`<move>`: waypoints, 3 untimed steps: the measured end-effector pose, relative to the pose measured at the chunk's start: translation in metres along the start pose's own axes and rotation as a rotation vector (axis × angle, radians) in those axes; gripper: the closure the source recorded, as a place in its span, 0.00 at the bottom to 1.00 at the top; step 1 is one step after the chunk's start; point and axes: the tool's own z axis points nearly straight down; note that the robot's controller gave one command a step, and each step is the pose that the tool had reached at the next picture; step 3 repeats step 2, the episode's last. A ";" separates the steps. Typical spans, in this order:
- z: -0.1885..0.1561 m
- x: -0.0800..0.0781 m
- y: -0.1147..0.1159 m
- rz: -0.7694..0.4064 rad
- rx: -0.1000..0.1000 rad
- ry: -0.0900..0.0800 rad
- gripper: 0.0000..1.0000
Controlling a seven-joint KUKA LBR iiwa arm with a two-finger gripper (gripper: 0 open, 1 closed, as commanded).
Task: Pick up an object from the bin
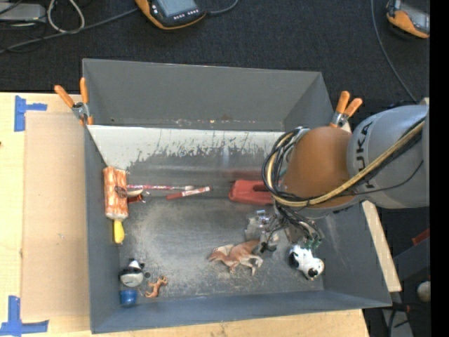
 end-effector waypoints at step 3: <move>-0.133 -0.049 0.029 -0.237 -0.004 0.008 1.00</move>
Offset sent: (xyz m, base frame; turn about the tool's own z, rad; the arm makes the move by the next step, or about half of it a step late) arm 0.0461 0.0401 0.1385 -0.2428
